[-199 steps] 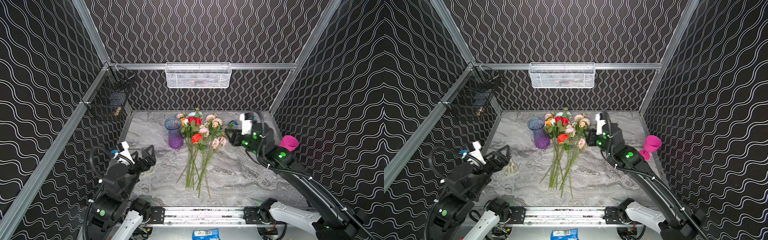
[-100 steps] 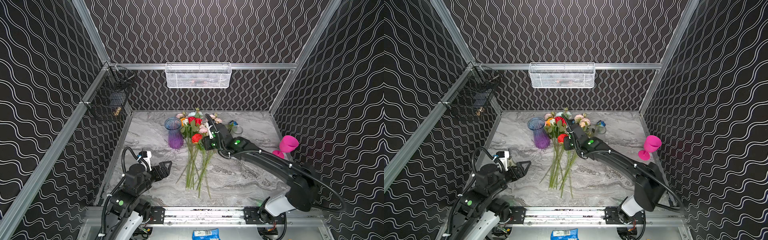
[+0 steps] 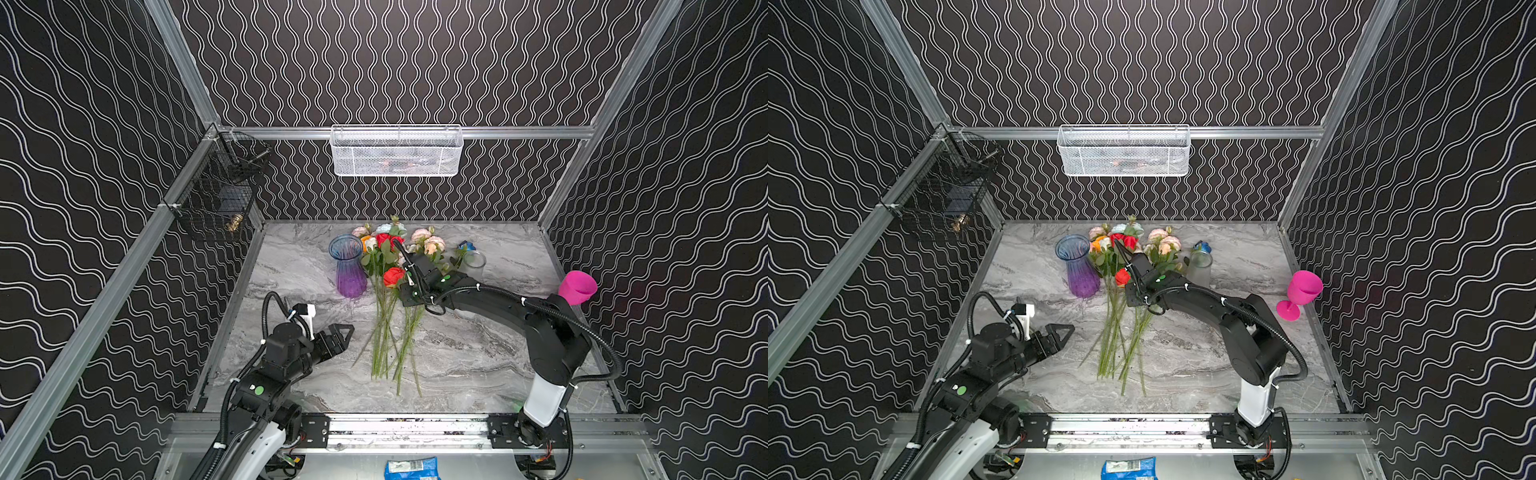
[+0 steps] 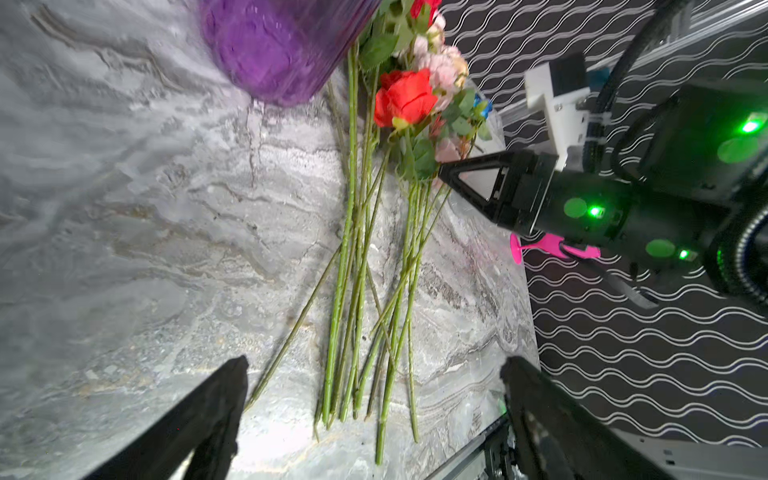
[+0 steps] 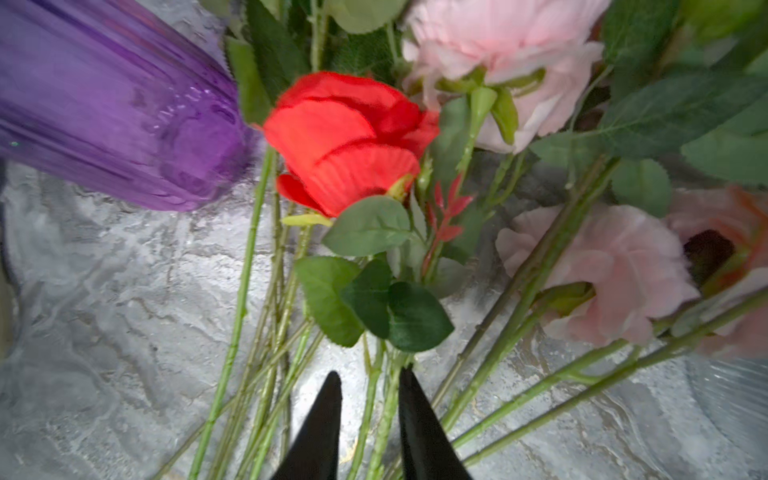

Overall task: Arrange the flowers into the vase
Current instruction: 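Lower the right gripper onto a pink rose stem and close on it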

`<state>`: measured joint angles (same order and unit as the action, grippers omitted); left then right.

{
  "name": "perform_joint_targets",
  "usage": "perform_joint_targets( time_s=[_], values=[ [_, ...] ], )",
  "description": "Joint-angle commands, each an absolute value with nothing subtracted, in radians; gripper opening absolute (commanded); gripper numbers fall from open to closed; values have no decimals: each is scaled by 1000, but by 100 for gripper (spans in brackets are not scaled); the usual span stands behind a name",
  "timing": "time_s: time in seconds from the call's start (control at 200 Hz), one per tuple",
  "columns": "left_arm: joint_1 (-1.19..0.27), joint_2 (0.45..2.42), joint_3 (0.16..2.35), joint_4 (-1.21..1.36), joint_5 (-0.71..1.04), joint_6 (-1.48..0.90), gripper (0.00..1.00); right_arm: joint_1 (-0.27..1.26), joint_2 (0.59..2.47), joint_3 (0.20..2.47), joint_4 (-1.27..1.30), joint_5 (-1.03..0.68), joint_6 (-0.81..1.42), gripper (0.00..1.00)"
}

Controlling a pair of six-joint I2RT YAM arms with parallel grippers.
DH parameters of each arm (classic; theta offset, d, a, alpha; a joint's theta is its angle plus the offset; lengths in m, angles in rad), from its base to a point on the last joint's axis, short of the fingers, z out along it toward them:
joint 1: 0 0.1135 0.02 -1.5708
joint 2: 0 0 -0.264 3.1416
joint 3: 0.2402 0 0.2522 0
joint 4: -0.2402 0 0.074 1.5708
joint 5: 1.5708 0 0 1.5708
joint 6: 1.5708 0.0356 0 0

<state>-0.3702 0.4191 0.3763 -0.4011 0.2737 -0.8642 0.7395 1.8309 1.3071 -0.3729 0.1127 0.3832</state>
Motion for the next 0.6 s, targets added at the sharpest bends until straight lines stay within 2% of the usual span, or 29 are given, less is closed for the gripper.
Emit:
perform_joint_targets(
  time_s=[0.0, 0.195, 0.485, 0.596],
  values=[
    [-371, 410, 349, -330, 311, -902, 98, 725, 1834, 1283, -339, 65, 412, 21],
    [-371, 406, 340, -327, 309, -896, 98, 707, 1842, 1246, -311, -17, 421, 19],
    [-371, 431, 333, -312, 328, -898, 98, 701, 1891, 1261, -309, -51, 432, 23],
    [-371, 426, 354, -338, 316, -884, 98, 694, 1891, 1263, -310, -48, 441, 15]
  ],
)
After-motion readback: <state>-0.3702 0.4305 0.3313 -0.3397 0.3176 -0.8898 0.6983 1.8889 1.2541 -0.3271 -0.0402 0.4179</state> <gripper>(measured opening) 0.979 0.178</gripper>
